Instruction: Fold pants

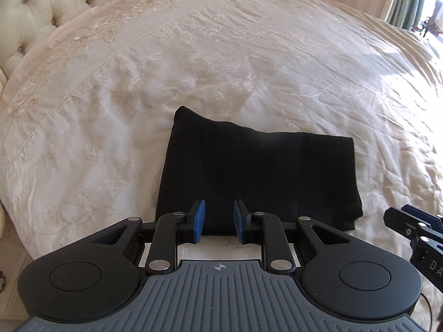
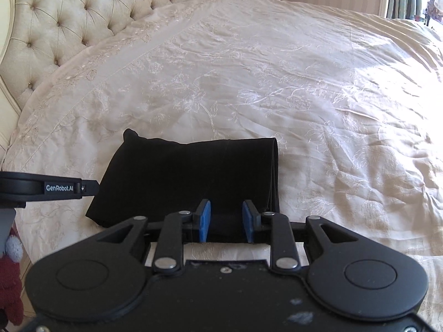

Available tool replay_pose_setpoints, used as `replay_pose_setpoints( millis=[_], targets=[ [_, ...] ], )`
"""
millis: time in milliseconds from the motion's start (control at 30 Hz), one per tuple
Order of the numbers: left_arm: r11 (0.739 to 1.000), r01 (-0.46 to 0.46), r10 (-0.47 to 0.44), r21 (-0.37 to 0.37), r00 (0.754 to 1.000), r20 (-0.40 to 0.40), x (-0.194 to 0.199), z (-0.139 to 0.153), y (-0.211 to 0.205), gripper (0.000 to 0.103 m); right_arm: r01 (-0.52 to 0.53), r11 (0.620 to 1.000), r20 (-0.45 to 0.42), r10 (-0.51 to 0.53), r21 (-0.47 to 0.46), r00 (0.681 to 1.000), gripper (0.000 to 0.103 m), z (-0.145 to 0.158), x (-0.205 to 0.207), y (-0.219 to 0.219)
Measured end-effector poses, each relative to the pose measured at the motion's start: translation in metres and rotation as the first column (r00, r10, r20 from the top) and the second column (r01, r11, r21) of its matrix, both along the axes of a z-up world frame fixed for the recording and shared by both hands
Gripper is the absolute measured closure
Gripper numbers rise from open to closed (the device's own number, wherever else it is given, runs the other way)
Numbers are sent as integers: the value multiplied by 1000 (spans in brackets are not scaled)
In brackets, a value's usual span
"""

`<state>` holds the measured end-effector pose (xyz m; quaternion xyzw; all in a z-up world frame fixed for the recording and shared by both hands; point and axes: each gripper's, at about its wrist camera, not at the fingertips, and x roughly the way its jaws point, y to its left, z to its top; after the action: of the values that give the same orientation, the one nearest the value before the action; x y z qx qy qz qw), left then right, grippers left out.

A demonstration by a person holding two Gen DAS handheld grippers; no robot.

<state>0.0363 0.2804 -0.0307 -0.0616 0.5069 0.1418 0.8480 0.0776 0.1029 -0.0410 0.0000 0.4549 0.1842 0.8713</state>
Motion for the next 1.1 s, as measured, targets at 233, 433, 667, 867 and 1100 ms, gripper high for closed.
replay_pose_setpoints(
  millis=[233,433,667,867,1100],
  targets=[
    [998,-26,24,56,999,28,-28,21,-25,79,-12,999,53,10,35,999,75,29,-28,-18],
    [997,-34,30,69,998,62,-47,33,-39,78,-31,998,95,26,56,995,75,43,-50,-28],
    [997,-38,32,65,996,87,-59,41,-48,78,-32,997,125,23,69,992,75,53,-69,-41],
    [996,-43,36,74,994,101,-69,46,-57,78,-34,997,145,23,76,989,75,58,-80,-47],
    [995,-45,36,85,994,104,-76,50,-68,78,-37,996,165,23,83,986,75,64,-92,-57]
  ],
)
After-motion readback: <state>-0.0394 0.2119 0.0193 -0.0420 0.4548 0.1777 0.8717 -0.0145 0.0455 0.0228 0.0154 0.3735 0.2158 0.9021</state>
